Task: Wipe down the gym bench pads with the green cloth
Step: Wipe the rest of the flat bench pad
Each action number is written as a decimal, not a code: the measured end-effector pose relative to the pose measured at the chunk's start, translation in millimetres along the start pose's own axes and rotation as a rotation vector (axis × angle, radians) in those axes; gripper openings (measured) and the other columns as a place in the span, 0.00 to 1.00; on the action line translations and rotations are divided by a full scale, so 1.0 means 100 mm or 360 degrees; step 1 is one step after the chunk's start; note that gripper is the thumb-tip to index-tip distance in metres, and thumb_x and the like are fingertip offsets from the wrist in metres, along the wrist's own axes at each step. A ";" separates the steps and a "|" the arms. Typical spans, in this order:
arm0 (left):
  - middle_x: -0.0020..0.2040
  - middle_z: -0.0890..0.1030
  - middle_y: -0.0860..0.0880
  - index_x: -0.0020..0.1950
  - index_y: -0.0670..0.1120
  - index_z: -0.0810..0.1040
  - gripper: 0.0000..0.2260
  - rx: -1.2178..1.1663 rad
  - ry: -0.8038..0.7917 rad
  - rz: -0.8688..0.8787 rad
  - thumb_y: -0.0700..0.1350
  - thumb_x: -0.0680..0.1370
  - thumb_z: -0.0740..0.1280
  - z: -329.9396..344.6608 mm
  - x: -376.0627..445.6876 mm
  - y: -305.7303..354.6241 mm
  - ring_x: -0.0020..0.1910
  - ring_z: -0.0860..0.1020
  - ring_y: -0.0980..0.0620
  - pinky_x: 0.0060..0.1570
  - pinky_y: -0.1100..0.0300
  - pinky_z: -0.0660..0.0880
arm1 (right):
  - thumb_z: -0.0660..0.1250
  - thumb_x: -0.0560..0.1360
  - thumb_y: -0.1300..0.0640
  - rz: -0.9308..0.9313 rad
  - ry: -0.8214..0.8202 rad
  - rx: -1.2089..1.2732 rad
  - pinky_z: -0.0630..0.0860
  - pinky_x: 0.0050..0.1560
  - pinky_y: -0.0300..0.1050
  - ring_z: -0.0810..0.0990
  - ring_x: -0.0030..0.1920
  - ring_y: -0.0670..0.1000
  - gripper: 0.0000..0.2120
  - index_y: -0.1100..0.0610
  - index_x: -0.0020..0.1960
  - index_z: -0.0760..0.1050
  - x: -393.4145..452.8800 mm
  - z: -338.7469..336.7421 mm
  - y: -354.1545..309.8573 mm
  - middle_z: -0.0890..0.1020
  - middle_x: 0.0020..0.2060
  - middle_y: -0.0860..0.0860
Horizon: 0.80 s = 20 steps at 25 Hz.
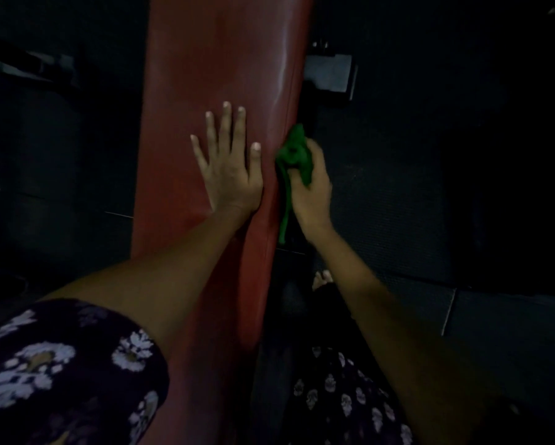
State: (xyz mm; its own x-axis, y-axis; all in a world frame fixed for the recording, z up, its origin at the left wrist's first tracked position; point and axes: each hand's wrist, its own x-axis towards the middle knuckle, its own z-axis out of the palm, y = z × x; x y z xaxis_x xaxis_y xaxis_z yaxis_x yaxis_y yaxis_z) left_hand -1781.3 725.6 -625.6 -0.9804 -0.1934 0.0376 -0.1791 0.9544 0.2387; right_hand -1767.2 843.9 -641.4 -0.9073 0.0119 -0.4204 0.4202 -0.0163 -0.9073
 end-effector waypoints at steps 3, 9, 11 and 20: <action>0.75 0.62 0.46 0.75 0.46 0.61 0.24 0.0025 -0.0012 -0.0001 0.52 0.81 0.49 -0.01 0.01 0.01 0.75 0.56 0.44 0.72 0.42 0.46 | 0.59 0.75 0.62 -0.0111 0.0070 -0.0092 0.69 0.67 0.54 0.74 0.62 0.51 0.25 0.60 0.71 0.63 0.65 -0.04 -0.35 0.75 0.64 0.55; 0.76 0.60 0.47 0.76 0.47 0.59 0.24 0.0041 -0.0087 -0.0019 0.53 0.81 0.49 -0.04 -0.01 0.01 0.76 0.54 0.45 0.72 0.42 0.44 | 0.59 0.74 0.55 0.0062 -0.0018 -0.0249 0.70 0.65 0.55 0.74 0.61 0.51 0.24 0.50 0.70 0.64 0.28 -0.03 -0.37 0.75 0.64 0.49; 0.76 0.60 0.47 0.76 0.47 0.58 0.24 0.0060 -0.0110 -0.0029 0.53 0.81 0.48 -0.05 0.02 0.01 0.76 0.53 0.45 0.72 0.44 0.42 | 0.59 0.76 0.62 0.0052 0.0034 -0.0143 0.70 0.65 0.51 0.75 0.59 0.48 0.22 0.57 0.70 0.65 0.63 -0.06 -0.55 0.76 0.61 0.51; 0.75 0.62 0.47 0.75 0.48 0.57 0.23 0.0038 -0.0150 -0.0123 0.52 0.80 0.50 -0.12 0.05 0.08 0.75 0.54 0.47 0.72 0.41 0.47 | 0.60 0.78 0.62 0.0167 -0.0105 -0.0202 0.73 0.63 0.48 0.76 0.55 0.45 0.21 0.55 0.70 0.65 0.88 -0.17 -0.90 0.77 0.58 0.48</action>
State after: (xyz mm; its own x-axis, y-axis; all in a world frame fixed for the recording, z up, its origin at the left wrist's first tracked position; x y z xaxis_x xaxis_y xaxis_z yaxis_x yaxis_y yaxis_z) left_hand -1786.8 729.4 -612.1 -0.9668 -0.2452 -0.0717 -0.2550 0.9430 0.2139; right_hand -1884.9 863.0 -596.6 -0.8557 -0.0490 -0.5151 0.5077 0.1127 -0.8541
